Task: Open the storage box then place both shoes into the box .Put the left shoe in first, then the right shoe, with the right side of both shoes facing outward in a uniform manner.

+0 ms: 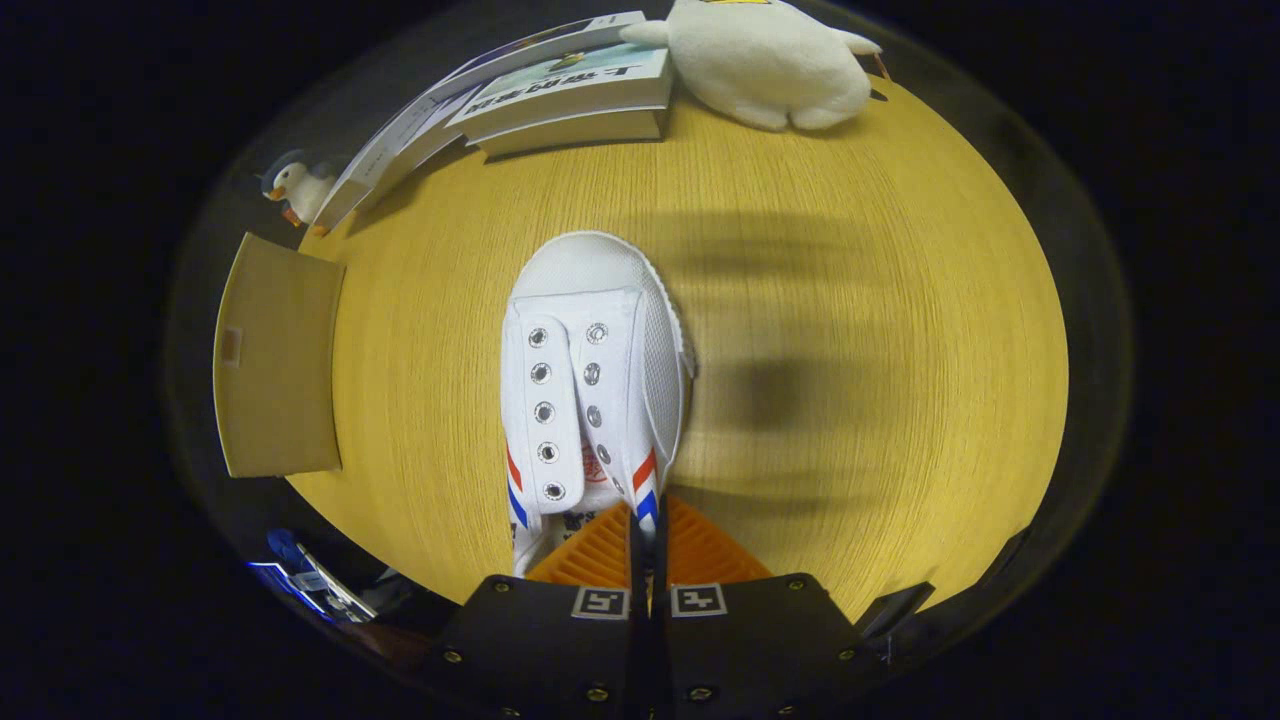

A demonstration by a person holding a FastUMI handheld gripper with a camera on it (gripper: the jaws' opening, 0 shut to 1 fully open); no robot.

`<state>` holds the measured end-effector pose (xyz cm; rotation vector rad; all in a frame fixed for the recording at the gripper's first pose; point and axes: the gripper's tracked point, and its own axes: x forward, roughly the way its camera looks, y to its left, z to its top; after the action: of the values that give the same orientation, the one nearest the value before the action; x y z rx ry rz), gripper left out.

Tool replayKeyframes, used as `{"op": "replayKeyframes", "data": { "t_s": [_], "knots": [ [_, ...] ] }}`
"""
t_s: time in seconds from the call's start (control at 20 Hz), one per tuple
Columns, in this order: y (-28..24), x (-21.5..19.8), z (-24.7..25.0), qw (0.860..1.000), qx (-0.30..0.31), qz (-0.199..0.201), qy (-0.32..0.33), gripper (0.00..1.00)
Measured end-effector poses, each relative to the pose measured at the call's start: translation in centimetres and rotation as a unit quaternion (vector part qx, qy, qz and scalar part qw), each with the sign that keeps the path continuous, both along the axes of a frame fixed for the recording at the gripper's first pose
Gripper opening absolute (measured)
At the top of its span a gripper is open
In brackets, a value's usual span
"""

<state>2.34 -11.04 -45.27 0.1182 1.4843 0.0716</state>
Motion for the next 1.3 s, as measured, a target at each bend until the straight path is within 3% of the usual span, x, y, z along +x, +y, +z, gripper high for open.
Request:
{"op": "replayKeyframes", "data": {
  "t_s": [0.35, 0.75, 1.3],
  "knots": [
    [4.2, 0.8, 4.9, 0.998, 0.06, 0.005, -0.009, 0.01],
    [11.2, 2.9, 11.8, 0.993, 0.074, 0.076, -0.045, 0.01],
    [21.9, 4.8, 17.3, 0.98, 0.093, 0.161, -0.067, 0.01]
  ]
}}
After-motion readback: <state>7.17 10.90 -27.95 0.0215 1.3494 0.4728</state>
